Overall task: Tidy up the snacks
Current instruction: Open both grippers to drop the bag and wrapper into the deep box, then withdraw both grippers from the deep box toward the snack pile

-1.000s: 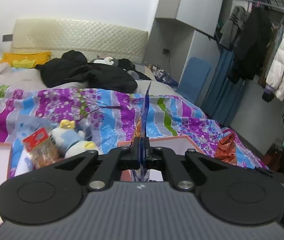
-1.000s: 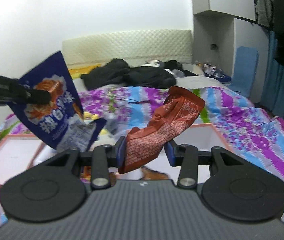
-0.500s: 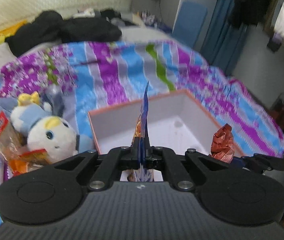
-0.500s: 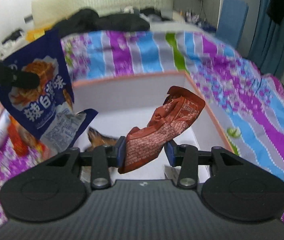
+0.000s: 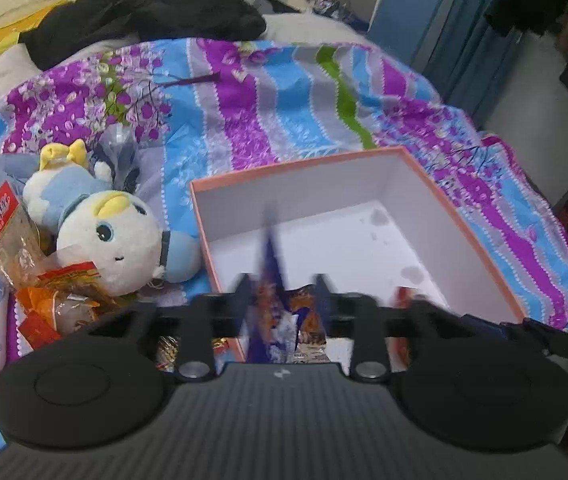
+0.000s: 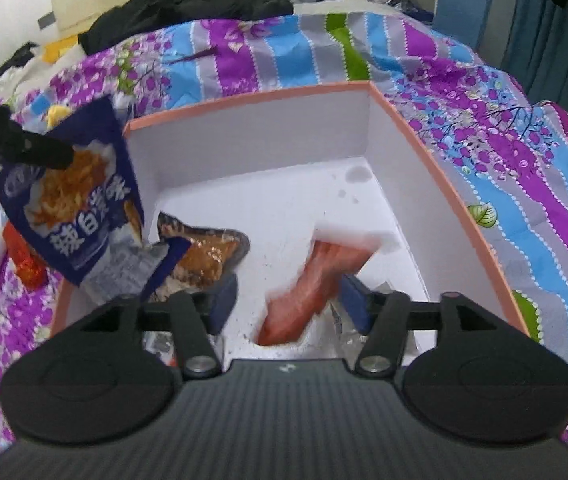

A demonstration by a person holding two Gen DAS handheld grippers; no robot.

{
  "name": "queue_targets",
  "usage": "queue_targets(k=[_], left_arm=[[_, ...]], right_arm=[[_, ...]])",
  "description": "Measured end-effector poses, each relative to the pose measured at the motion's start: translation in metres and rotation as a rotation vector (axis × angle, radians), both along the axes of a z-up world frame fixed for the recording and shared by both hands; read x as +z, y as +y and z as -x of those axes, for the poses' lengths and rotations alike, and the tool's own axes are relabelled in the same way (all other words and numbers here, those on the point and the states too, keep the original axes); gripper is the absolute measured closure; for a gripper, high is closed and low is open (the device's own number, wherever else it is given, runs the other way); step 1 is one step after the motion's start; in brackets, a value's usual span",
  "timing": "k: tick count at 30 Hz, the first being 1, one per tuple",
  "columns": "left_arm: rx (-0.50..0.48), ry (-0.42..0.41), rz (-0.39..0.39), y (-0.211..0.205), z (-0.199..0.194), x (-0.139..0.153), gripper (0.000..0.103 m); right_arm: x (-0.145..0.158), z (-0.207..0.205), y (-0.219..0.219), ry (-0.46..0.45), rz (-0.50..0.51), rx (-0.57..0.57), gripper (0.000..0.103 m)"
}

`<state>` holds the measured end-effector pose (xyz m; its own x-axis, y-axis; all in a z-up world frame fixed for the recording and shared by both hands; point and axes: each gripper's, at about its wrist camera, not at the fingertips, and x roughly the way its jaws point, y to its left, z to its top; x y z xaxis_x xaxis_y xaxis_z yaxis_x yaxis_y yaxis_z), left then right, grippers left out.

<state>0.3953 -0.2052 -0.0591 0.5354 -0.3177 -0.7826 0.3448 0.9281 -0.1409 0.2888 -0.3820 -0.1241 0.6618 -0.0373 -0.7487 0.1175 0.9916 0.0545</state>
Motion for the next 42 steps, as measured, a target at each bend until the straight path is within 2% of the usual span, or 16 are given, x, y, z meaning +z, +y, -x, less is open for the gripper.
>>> queue_targets(k=[4,15,19,23,29,42], left_arm=[[-0.03,-0.082,-0.014,0.003,0.023,0.021,0.051],[-0.021,-0.206,0.083,0.044,0.084,0.067,0.051],[-0.013,-0.241,0.143,0.068,0.11,0.082,0.051],[0.005,-0.298,0.15,0.086,0.134,0.092,0.051],[0.04,-0.36,0.133,0.112,0.17,0.09,0.051],[0.13,-0.342,0.157,0.167,0.228,0.051,0.051]], right_arm=[[0.019,0.008,0.003,-0.056,-0.01,-0.01,0.039],[0.088,0.047,0.032,-0.268,-0.034,0.02,0.039],[0.102,0.067,0.045,-0.333,-0.067,0.037,0.039],[0.109,0.085,0.062,-0.372,-0.078,0.058,0.039],[0.109,0.112,0.084,-0.417,-0.07,0.088,0.039],[0.086,0.169,0.118,-0.436,-0.079,0.124,0.039]])
